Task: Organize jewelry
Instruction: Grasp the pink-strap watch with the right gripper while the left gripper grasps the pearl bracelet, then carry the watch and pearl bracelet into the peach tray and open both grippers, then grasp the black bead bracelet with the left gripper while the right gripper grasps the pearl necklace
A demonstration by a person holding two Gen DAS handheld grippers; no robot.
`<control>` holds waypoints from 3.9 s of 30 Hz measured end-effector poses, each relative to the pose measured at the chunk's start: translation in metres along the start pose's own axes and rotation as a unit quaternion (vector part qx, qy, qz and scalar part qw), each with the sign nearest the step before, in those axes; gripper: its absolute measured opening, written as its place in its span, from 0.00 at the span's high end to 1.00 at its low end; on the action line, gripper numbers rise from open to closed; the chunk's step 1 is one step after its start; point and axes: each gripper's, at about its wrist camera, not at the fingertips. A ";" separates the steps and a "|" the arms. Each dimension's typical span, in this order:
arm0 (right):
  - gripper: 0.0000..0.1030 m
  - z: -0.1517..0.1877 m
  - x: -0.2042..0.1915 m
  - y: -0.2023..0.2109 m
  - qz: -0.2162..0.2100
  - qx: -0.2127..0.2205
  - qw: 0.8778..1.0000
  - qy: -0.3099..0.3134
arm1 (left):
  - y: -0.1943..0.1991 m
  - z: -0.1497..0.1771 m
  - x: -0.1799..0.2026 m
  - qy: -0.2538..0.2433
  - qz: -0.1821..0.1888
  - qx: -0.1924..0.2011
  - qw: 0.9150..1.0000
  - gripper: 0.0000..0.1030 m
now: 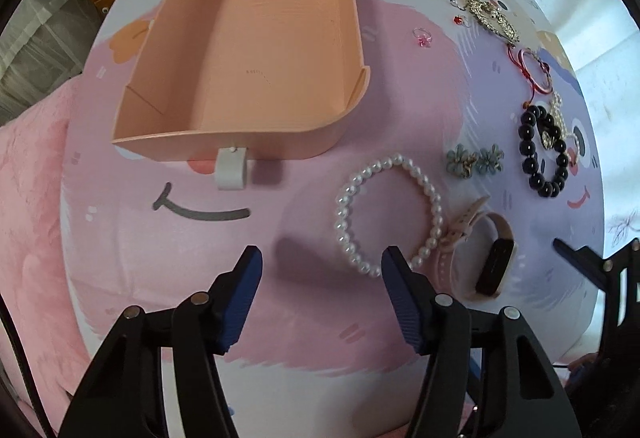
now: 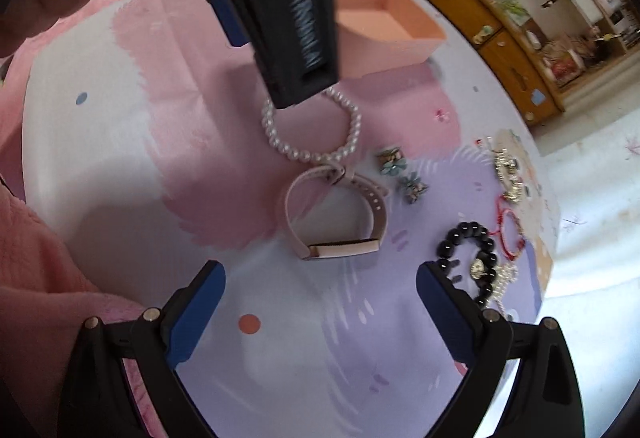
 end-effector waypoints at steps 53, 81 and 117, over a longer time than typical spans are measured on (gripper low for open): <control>0.46 -0.046 0.087 0.003 -0.232 0.093 0.937 -0.244 | 0.166 -0.015 0.019 -0.037 -0.022 0.151 0.988 0.95; 0.39 -0.133 0.110 -0.026 -0.198 0.050 0.843 -0.498 | 0.152 -0.129 -0.055 -0.119 0.024 0.154 0.981 0.34; 0.32 0.149 0.053 0.011 -0.152 -0.141 0.516 -0.831 | 0.070 0.029 0.010 -0.247 0.046 -0.007 0.968 0.17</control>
Point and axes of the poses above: each gripper's, at about its wrist camera, not at the fingertips, and y roughly against the way its jaws point, x to its right, z to its underside, and after that the axes turned 6 degrees about z, right-handed
